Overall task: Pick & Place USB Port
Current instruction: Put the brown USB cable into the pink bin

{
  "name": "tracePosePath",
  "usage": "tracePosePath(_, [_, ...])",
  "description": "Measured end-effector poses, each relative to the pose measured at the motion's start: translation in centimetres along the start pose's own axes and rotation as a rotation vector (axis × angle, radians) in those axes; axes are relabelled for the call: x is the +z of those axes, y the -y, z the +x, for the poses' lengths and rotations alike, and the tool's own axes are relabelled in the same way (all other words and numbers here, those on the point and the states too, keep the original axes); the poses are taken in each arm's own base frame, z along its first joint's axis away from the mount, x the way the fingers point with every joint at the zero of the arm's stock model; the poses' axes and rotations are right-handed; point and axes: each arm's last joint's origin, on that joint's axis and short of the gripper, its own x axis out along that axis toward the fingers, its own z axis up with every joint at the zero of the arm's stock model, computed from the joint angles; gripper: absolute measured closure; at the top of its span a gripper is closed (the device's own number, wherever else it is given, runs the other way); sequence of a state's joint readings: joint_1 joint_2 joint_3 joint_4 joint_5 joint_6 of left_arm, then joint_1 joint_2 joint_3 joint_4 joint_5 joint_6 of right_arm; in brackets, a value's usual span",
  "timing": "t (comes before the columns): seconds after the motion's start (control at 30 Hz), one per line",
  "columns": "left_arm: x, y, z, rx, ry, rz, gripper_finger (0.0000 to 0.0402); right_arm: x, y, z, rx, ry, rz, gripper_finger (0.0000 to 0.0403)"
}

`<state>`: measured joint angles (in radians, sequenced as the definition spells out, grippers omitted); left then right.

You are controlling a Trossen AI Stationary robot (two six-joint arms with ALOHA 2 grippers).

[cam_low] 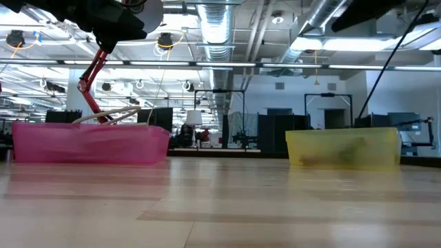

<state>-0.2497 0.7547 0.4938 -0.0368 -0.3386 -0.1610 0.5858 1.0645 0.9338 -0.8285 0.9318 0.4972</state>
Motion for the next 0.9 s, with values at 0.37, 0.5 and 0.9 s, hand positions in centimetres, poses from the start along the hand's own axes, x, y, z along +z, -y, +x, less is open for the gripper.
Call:
tracePosePath(0.37, [0.0,0.0,0.0,-0.004,-0.001,-0.013,0.0282,-5.8,-1.5,3.8,-0.063,0.036,0.046,0.0347])
tracePosePath(0.5, [0.0,0.1,0.0,-0.034,-0.006,-0.031,0.0282,-5.8,-2.2,5.3,0.09,0.126,0.055,0.0359])
tracePosePath(0.9, [0.1,0.1,0.0,-0.04,0.007,-0.058,0.0283,-5.0,-1.7,6.9,0.366,0.457,-0.037,0.0391])
